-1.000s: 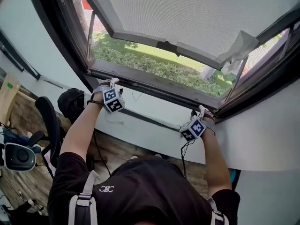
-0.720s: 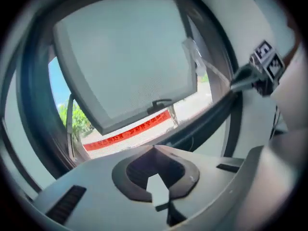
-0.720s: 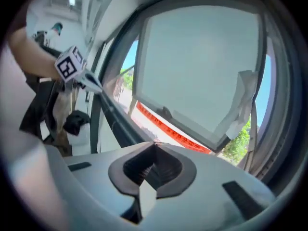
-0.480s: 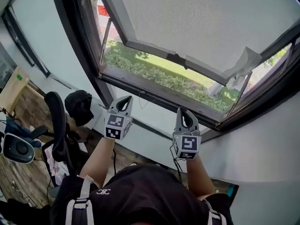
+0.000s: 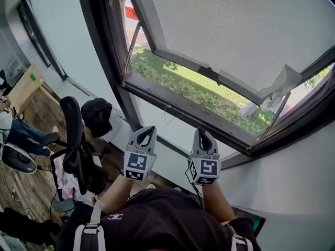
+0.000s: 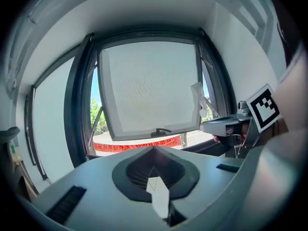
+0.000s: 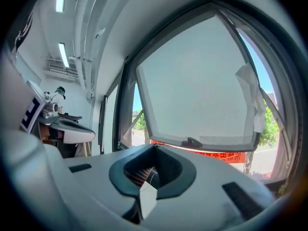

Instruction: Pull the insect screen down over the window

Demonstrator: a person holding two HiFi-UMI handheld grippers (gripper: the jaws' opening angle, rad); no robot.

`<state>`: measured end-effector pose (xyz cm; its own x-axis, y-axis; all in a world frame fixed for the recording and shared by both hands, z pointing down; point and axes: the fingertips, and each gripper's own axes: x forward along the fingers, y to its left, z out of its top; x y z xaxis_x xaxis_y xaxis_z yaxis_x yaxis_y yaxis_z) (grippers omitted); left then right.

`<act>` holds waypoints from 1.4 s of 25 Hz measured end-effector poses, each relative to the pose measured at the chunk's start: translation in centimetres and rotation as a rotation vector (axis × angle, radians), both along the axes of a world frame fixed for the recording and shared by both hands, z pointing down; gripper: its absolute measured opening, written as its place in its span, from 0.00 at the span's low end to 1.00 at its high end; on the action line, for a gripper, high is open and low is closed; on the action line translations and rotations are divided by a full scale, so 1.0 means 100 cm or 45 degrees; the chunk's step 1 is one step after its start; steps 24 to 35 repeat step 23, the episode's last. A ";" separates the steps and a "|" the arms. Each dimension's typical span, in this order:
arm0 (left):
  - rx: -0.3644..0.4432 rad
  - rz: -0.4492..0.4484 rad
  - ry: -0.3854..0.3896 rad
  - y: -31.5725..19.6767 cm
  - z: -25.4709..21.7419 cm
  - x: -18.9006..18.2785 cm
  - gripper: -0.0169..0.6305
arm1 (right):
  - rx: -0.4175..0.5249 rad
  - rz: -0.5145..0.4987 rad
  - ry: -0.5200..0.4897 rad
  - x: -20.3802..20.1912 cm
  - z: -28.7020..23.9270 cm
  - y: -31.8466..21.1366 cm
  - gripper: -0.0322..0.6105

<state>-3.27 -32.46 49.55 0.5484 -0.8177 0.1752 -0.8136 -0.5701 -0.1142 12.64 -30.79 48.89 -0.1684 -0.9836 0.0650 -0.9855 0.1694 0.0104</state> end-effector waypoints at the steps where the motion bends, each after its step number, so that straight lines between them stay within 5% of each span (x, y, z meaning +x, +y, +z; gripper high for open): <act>1: 0.008 0.000 -0.005 0.002 -0.001 0.001 0.05 | 0.003 -0.003 -0.001 -0.001 -0.001 0.000 0.05; 35: -0.002 -0.015 -0.001 0.012 0.002 0.005 0.05 | -0.011 -0.058 0.046 -0.018 0.006 0.009 0.05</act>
